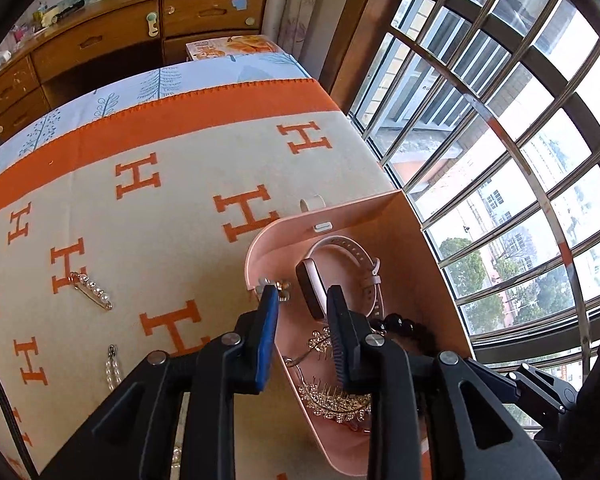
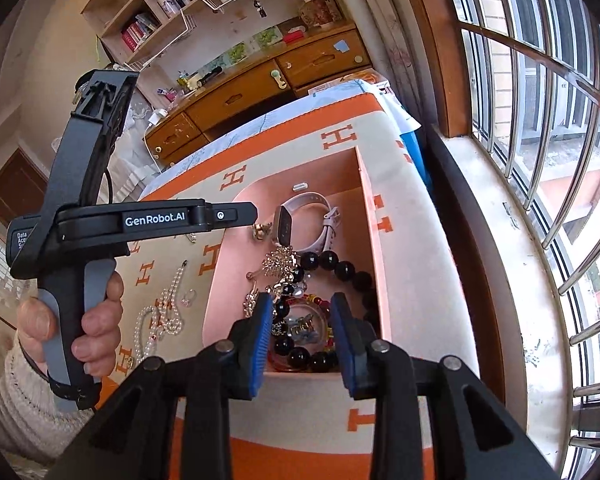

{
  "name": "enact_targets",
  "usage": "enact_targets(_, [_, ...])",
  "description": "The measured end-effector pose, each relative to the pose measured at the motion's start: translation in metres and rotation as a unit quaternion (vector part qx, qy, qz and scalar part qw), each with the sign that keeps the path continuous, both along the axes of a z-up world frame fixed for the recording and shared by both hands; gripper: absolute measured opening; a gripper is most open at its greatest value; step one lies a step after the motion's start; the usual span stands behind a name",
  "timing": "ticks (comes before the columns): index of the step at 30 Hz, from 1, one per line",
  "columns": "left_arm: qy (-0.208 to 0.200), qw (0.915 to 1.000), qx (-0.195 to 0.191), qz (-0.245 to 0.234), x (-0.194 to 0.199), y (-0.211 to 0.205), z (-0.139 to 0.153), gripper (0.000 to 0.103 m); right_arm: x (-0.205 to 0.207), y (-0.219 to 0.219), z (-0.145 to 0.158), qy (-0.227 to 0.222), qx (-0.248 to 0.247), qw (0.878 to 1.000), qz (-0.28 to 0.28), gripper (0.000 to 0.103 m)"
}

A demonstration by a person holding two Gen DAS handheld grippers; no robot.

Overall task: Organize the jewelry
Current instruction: 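Carry the blue flower clip into the pink box and open the left tool, then withdraw the left tool from the pink box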

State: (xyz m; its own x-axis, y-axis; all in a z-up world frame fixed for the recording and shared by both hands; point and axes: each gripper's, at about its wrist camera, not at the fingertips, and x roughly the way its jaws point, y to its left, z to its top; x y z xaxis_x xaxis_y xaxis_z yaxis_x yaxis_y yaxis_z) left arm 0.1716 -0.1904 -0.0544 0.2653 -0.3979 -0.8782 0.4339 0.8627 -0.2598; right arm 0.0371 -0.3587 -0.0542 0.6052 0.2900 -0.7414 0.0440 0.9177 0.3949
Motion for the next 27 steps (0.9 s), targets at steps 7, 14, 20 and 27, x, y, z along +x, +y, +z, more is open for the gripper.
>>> enact_targets(7, [-0.028, 0.9994, -0.004, 0.018, -0.012, 0.019, 0.015, 0.050, 0.000, 0.002, -0.003, 0.005, 0.003, 1.000, -0.001, 0.030])
enact_targets(14, [-0.049, 0.9980, -0.009, 0.038, -0.030, 0.057, 0.033, 0.050, -0.005, 0.013, 0.000, 0.003, 0.000, 1.000, 0.009, 0.030])
enact_targets(20, [-0.086, 0.9943, 0.009, 0.063, -0.053, 0.101, 0.049, 0.050, -0.009, 0.026, 0.007, -0.007, -0.006, 1.000, 0.021, 0.030])
enact_targets(27, [-0.123, 0.9867, 0.022, 0.103, -0.076, 0.154, 0.065, 0.054, -0.013, 0.049, 0.018, -0.022, -0.015, 0.999, 0.043, 0.030])
